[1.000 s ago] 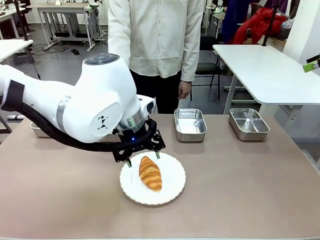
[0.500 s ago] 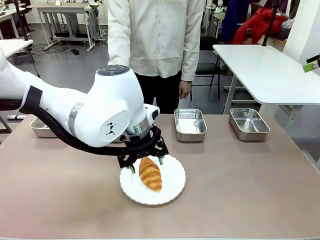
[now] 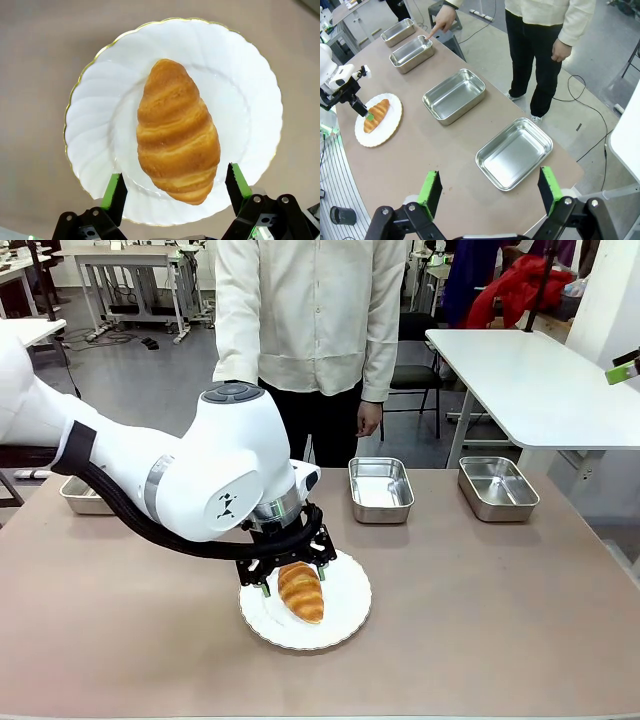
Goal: Place the bread in the container.
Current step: Place the Butter Roll into the Airtight Container indicated by the human.
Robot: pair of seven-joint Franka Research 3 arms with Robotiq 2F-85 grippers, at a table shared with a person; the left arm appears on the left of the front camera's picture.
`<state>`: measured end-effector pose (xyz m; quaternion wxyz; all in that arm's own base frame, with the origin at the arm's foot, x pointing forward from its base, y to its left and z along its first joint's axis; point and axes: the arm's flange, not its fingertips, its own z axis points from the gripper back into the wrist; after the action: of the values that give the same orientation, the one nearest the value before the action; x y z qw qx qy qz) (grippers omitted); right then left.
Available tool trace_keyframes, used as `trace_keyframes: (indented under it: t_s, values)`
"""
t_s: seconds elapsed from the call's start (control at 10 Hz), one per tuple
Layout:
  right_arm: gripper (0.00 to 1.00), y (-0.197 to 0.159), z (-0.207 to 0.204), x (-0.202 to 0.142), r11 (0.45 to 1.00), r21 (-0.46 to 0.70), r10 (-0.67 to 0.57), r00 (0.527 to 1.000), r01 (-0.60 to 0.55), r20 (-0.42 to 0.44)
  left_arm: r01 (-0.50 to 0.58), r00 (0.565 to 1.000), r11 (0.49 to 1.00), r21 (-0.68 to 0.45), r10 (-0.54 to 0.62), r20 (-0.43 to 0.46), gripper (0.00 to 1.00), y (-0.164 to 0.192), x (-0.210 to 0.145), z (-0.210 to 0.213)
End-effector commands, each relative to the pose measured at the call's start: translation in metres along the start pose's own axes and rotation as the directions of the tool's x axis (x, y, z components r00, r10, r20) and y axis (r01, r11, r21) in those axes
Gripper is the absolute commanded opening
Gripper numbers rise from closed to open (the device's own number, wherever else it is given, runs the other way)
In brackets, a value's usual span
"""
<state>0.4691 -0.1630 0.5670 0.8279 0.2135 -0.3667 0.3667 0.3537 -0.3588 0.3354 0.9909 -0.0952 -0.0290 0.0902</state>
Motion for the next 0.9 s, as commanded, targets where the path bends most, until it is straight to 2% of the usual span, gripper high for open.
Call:
trace_keyframes:
  t_s: [0.0, 0.8]
  values:
    - [1.00, 0.001, 0.000, 0.001, 1.000, 0.003, 0.003, 1.000, -0.003, 0.007, 0.014, 1.000, 1.000, -0.008, -0.014, 0.013, 1.00, -0.007, 0.006, -0.003]
    - [1.00, 0.001, 0.000, 0.001, 1.000, 0.003, 0.003, 1.000, -0.003, 0.007, 0.029, 0.999, 0.999, 0.037, -0.029, -0.017, 1.00, -0.013, 0.021, -0.026]
